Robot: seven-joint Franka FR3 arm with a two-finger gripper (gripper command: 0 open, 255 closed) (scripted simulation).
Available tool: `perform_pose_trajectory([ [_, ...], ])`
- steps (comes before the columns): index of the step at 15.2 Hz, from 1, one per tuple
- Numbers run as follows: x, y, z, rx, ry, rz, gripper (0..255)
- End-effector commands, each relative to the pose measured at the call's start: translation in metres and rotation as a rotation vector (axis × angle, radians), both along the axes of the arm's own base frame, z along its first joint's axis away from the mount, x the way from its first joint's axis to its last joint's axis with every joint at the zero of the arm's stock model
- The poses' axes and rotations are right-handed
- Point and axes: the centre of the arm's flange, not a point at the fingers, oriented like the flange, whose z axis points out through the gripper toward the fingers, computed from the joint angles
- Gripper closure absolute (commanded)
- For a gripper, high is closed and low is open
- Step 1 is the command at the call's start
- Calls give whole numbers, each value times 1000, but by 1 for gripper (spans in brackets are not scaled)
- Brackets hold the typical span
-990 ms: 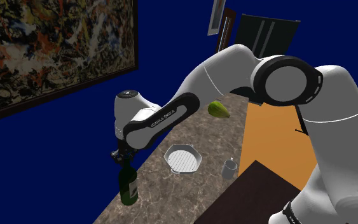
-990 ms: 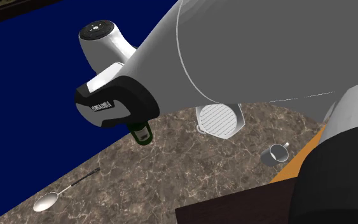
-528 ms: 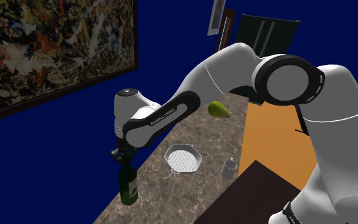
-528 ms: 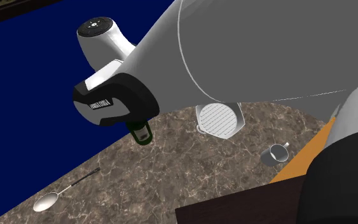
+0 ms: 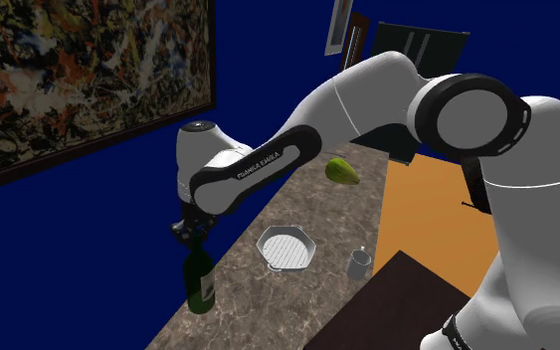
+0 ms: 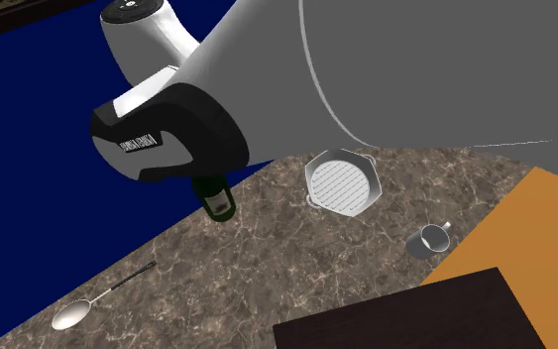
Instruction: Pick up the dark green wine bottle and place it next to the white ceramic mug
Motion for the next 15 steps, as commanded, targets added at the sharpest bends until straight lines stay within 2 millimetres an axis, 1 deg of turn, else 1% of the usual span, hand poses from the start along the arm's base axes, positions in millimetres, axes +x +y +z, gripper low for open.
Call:
perform_pose_trajectory([
  [1,-1,0,11,0,0,0,255],
  [15,-1,0,85,0,0,0,255],
])
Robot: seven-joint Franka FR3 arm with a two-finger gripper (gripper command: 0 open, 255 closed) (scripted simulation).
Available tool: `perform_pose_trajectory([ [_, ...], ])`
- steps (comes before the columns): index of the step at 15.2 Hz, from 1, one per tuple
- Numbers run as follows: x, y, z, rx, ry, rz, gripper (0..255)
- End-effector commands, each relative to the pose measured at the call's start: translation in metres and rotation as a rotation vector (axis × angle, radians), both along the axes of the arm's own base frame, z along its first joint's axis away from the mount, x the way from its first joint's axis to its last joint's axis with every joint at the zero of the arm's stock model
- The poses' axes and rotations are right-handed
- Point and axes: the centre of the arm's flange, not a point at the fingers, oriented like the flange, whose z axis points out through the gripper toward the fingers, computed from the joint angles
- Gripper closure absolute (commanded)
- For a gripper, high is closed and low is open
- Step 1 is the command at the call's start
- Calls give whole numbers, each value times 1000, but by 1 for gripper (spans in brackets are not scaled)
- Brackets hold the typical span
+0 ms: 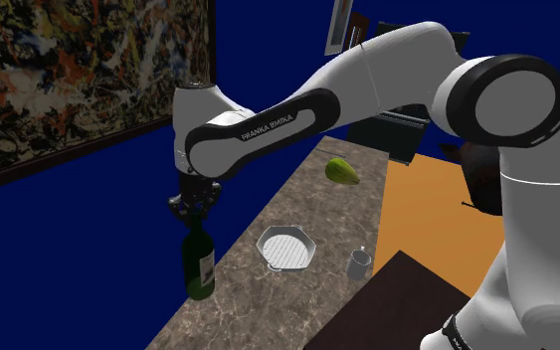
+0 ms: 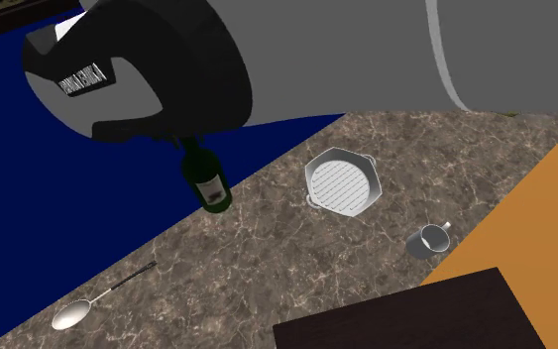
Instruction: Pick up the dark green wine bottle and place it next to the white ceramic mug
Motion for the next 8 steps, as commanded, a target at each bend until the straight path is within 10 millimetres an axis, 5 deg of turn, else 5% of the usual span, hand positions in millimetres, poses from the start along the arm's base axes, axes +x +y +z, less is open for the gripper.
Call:
perform_pose_trajectory([
  [1,0,1,10,0,0,0,255],
  [8,0,1,47,0,0,0,255],
])
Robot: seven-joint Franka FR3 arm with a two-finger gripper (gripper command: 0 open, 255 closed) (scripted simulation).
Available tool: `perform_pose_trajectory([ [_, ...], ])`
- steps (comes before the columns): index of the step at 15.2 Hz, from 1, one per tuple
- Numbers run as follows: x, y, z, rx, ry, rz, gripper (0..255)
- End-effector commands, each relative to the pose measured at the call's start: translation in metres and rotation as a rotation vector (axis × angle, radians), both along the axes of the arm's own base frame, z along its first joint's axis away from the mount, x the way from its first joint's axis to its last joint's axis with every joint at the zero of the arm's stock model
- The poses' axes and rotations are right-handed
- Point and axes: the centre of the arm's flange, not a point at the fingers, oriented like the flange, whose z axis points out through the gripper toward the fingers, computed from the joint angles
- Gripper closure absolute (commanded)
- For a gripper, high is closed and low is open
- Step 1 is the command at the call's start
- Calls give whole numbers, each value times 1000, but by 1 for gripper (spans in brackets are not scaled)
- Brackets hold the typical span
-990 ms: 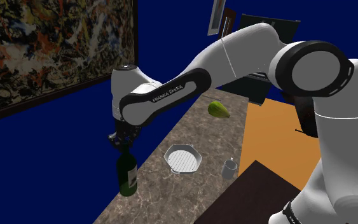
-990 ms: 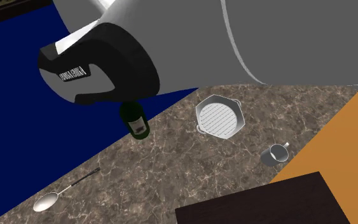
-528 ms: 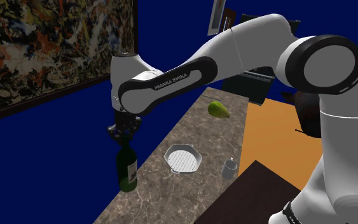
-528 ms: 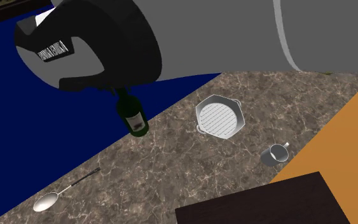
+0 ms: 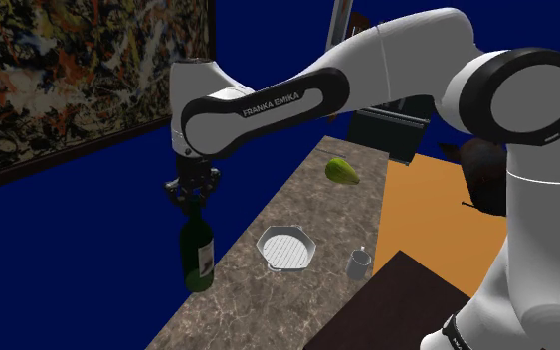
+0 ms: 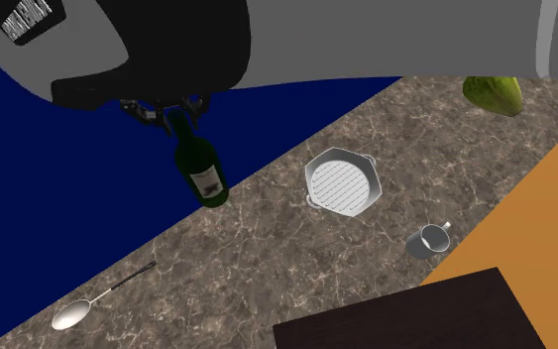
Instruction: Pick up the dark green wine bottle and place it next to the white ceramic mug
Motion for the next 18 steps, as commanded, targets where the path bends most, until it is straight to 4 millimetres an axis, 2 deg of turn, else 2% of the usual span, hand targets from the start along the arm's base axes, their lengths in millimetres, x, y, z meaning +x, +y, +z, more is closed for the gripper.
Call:
perform_pose_trajectory([
  [1,-1,0,10,0,0,0,255],
  [18,-1,0,100,0,0,0,255],
])
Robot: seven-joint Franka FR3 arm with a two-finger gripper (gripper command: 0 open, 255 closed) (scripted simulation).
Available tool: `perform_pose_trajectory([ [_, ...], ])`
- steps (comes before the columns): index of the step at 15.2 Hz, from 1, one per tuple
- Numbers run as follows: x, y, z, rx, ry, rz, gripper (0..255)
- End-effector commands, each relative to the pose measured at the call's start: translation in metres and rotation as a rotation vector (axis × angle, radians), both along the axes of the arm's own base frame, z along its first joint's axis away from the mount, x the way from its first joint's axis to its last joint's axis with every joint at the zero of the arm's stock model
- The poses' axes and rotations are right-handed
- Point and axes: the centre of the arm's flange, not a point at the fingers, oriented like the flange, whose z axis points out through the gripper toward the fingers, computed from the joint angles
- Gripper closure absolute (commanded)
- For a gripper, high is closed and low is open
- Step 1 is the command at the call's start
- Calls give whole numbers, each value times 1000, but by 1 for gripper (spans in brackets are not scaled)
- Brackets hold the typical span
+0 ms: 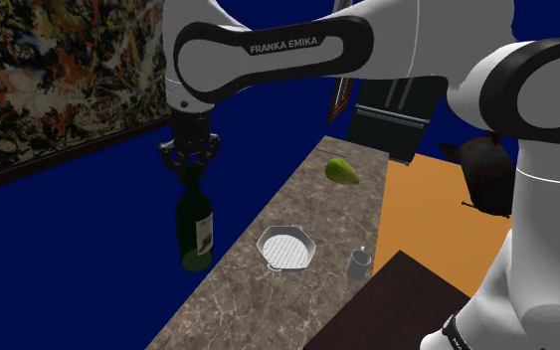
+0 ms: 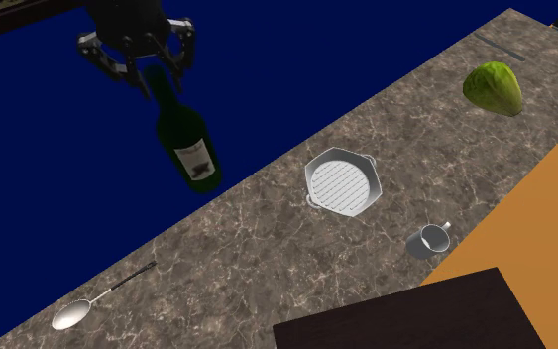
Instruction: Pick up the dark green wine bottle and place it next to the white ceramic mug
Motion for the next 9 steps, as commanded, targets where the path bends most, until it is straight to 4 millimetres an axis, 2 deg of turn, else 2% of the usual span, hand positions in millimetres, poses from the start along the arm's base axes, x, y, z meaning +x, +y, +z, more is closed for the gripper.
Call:
perform_pose_trajectory([
  [1,0,-1,11,0,0,0,255],
  [9,0,-1,54,0,0,0,255],
])
